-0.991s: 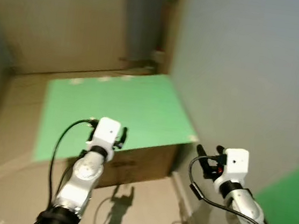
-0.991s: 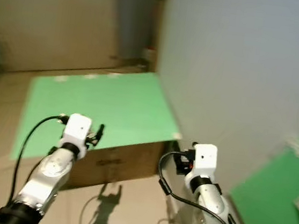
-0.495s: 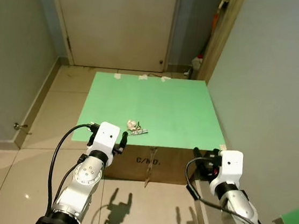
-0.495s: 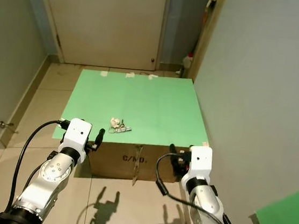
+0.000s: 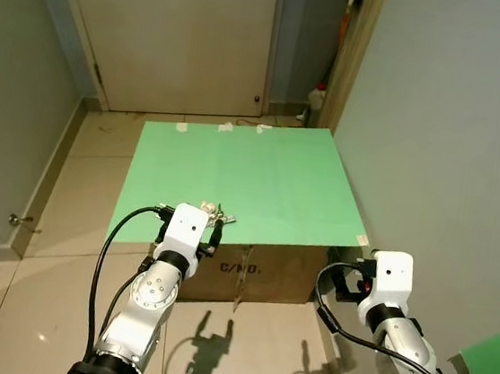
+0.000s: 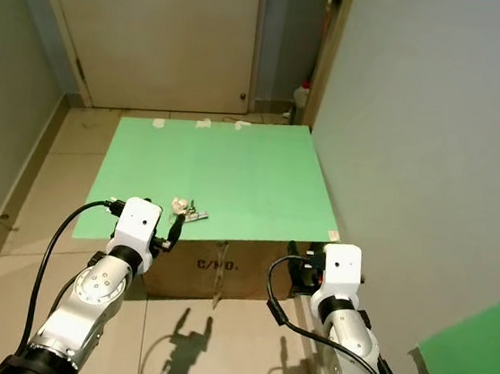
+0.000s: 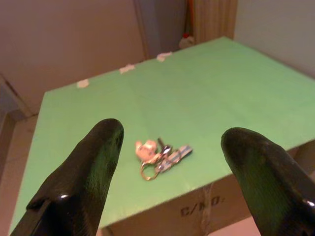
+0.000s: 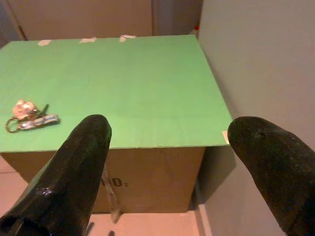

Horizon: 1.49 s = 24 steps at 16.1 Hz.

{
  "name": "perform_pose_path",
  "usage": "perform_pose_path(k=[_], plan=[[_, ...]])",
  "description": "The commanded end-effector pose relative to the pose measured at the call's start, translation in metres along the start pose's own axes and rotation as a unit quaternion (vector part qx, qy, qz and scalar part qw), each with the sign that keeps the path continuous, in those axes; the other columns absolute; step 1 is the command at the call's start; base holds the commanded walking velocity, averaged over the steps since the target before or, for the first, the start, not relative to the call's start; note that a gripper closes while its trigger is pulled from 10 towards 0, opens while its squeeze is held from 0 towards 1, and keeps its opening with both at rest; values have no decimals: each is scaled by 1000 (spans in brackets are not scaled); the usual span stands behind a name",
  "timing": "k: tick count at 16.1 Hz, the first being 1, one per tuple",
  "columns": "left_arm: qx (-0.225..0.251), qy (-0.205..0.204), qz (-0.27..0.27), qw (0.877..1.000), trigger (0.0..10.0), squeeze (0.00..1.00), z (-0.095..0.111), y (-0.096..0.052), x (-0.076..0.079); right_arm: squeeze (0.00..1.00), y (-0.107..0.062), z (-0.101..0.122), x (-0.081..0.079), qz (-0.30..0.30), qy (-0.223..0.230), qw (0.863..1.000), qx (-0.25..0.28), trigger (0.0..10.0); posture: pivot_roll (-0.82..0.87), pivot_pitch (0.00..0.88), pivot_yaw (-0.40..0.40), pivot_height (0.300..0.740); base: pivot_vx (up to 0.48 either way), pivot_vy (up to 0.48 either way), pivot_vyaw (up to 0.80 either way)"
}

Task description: Hang keys on a hook

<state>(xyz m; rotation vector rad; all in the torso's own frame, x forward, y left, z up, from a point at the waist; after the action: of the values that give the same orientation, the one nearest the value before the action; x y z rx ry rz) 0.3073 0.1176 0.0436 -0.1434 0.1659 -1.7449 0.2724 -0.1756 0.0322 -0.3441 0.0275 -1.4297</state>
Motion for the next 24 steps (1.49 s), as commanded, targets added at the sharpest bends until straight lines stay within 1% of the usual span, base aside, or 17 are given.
perform_pose_path(k=[1,3,5,6,8,9,11,12,14,18,20,21,23,24], plan=[[17,-8,-1,1000,10000,0,7,0,0,0,-1,2,3,-5,-5,1000,4,10000,-139,0,12,740,345,334,0],[17,-21,6,1000,10000,0,7,-1,0,0,-1,2,5,-3,-3,1000,3,10000,-139,0,9,740,294,381,0],[24,-26,7,999,10000,0,8,-2,0,0,-1,5,5,8,10,1000,8,10000,-134,0,5,740,264,401,0],[25,-26,7,999,10000,0,9,-2,0,0,-1,5,4,17,-2,1000,5,10000,-133,0,3,740,247,412,513],[25,-28,9,999,10000,0,8,-3,0,0,0,6,1,24,-7,1000,9,10000,-127,0,-2,740,264,399,741],[25,-48,4,999,10000,0,8,-4,1,0,0,6,-1,28,-5,1000,9,10000,-126,0,-3,740,289,386,719],[21,-39,9,999,10000,0,7,-4,-1,0,0,5,-1,26,13,1000,6,10000,-124,0,-3,740,285,386,350],[10,-19,13,1000,10000,0,5,-1,-3,0,1,5,-2,28,7,1000,5,10000,-120,0,-6,740,472,0,0],[-14,4,7,1000,10000,0,1,5,-4,0,0,6,-3,33,2,999,7,10000,-120,0,-8,740,480,0,0],[-10,8,2,1000,10000,0,9,13,-6,0,1,6,-7,40,-5,999,8,10000,-122,0,-5,740,480,0,0],[-14,21,3,1000,10000,0,10,16,-5,0,0,6,-7,39,-8,999,8,10000,-124,0,-2,740,0,0,0],[-18,14,3,1000,10000,0,8,16,-4,0,0,5,-7,38,-8,999,8,10000,-126,0,-1,740,0,0,0],[-10,14,3,1000,10000,0,10,16,-4,0,0,5,-7,39,-10,999,7,10000,-128,0,0,740,0,0,0],[-6,13,0,1000,10000,0,11,16,-3,0,0,4,-7,40,-12,999,8,10000,-129,0,3,740,458,0,0]])
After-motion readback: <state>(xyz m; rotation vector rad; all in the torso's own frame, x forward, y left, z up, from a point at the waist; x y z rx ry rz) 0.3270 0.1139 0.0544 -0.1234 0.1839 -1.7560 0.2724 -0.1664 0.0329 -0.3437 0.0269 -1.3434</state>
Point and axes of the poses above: a point about 5 cm out from each wrist's last joint towards the gripper, its own y axis pointing out of the wrist towards the gripper, its own z axis along the axis of the wrist's last joint, x = y × z, the point moved 3 cm from there along y, pointing out of the wrist towards the gripper, and after that the axes turned 10 degrees about -y, right-handed, at the moved point
